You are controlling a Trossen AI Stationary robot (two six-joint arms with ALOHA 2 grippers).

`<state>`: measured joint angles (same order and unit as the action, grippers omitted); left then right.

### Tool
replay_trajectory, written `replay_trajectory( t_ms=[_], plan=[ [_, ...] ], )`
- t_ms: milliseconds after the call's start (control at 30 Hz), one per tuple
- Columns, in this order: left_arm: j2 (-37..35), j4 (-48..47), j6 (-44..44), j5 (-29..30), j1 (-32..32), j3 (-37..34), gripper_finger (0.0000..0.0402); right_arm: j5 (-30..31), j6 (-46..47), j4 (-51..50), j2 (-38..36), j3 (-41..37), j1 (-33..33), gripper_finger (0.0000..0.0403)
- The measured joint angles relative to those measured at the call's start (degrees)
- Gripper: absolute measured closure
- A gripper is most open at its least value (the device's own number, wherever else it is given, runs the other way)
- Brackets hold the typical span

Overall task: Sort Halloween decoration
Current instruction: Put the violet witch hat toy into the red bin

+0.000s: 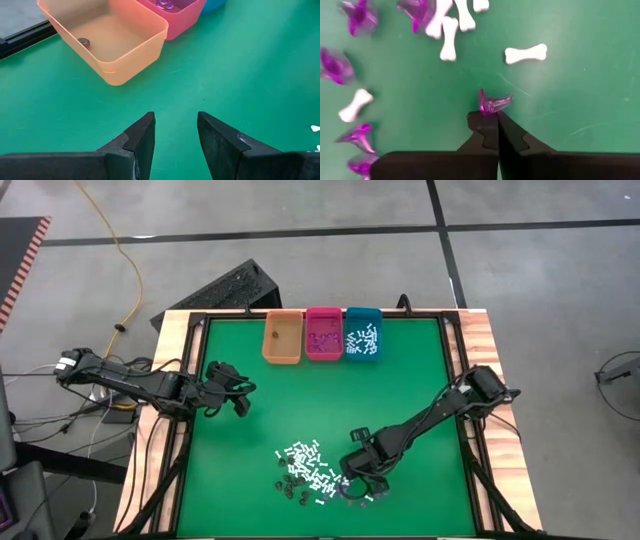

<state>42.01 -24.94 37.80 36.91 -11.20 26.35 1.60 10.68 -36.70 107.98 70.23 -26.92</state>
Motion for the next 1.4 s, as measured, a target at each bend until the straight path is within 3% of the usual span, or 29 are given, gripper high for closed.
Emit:
replay_trajectory(
  t_ms=[400, 733, 967, 1200, 1400],
  plan=[
    [-0.01, -0.05, -0.75, 0.0, 0.0, 0.0, 0.0264, 1.01, 2.83, -0.19, -0.02, 1.31, 1.63, 0.0387],
    [-0.01, -0.03, -1.57, -0.02, -0.02, 0.0, 0.0264, 3.45, -6.13, -6.84, -0.02, 7.13, 8.44, 0.0387],
    [-0.01, -0.03, -1.57, -0.02, -0.02, 0.0, 0.0264, 6.63, -18.46, -7.91, -0.02, 12.38, 18.89, 0.0387],
    [-0.01, -0.05, -1.57, -0.04, -0.01, 0.0, 0.0264, 7.81, -29.34, -7.43, -0.04, 19.75, 33.45, 0.0387],
    [-0.01, -0.05, -1.57, -0.04, -0.02, 0.0, 0.0264, 7.54, -30.15, -5.97, -0.04, 24.82, 45.19, 0.038]
  ],
)
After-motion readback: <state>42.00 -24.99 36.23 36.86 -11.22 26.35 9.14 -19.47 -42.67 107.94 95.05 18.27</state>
